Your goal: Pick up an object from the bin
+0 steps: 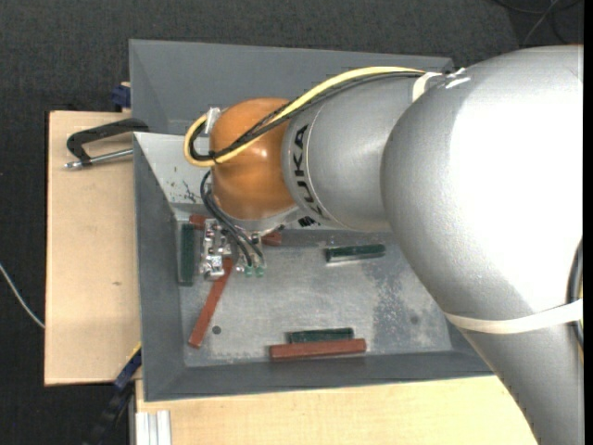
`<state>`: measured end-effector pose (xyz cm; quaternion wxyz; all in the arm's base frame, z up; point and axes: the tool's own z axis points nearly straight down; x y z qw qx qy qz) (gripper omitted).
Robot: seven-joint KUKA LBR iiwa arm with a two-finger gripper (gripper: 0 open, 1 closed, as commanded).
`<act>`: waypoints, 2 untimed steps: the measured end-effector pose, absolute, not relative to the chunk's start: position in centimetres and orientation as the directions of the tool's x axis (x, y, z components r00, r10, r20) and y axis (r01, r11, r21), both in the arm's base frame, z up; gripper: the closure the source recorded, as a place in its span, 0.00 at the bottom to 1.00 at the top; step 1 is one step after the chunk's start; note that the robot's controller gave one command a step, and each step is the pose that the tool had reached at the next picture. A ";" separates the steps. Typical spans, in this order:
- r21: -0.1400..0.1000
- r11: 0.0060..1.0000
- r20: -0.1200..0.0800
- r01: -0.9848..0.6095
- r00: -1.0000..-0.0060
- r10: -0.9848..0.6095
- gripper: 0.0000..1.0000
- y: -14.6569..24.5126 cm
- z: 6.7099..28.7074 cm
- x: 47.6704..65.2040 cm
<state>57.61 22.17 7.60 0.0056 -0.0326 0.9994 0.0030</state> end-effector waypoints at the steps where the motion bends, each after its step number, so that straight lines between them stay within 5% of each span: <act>1: 0.005 0.998 -0.008 -0.066 -0.998 -0.065 0.00 22.1 7.3 57.5; 2: 0.005 0.998 -0.008 -0.065 -0.998 -0.065 0.00 22.1 7.3 57.5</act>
Offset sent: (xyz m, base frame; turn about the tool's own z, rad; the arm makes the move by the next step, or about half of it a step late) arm 0.0000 0.0000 0.0000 0.0000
